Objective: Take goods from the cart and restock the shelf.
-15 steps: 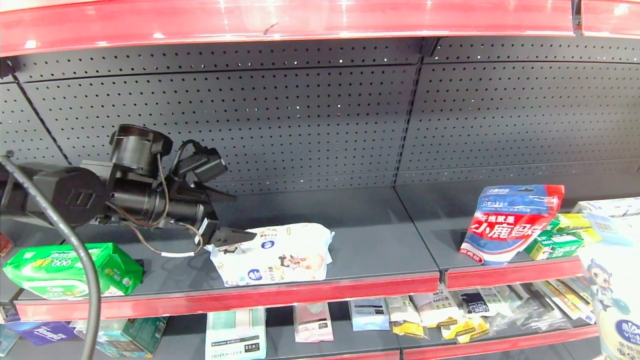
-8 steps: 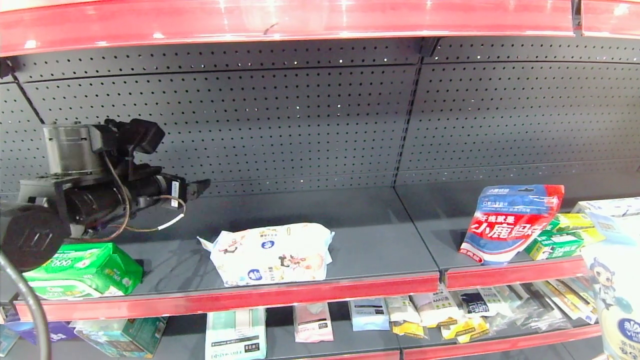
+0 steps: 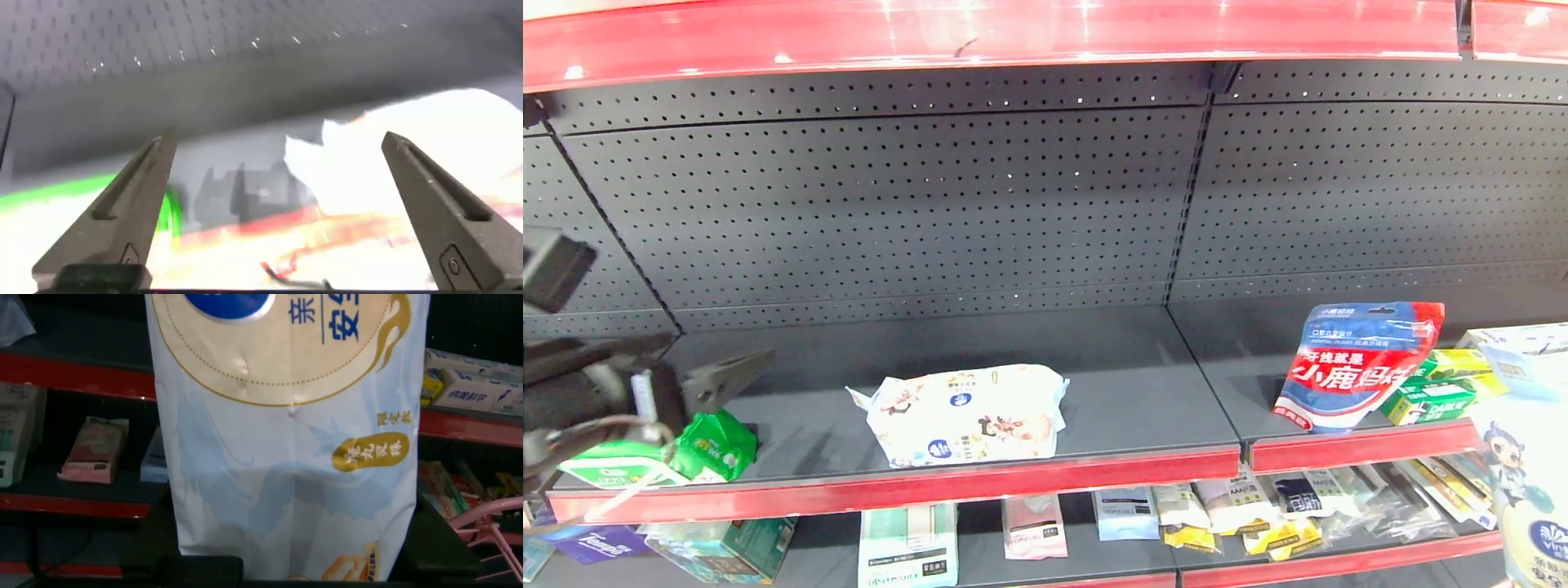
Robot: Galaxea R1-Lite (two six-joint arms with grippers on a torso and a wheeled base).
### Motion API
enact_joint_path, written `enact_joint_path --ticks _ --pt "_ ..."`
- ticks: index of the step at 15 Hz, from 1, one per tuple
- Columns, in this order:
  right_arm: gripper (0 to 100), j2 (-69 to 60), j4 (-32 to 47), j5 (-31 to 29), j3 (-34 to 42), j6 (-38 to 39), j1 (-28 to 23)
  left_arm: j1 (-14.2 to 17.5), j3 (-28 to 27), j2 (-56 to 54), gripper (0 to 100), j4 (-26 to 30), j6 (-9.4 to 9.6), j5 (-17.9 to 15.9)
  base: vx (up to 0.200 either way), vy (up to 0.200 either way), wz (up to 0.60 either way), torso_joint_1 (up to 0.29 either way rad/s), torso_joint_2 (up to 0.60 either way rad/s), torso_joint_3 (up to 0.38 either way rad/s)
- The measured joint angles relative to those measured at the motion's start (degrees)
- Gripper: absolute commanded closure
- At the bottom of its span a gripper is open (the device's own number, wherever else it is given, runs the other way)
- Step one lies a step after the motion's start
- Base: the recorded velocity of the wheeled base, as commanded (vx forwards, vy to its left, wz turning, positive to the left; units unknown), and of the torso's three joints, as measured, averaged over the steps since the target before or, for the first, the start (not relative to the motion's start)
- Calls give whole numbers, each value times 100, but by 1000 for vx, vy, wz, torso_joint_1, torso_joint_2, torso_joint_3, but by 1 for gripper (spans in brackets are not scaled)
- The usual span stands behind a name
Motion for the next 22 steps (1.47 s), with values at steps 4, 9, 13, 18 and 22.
enact_joint_path --ticks 4,9,13,18,22 --pt "100 0 -2 249 0 33 18 -11 328 -2717 0 2316 99 -466 0 0 0 0 0 0" --pt "100 155 0 451 -380 73 27 -143 400 -5257 0 4446 455 -140 0 0 0 0 0 0" --pt "100 719 74 657 -948 24 179 -162 775 -5698 0 3969 435 377 0 0 0 0 0 0" --pt "100 934 85 660 -992 24 234 -165 1781 -5797 0 2744 323 880 0 0 0 0 0 0" --pt "100 947 85 635 -948 24 234 -165 2192 -5805 0 2072 224 820 0 0 0 0 0 0"
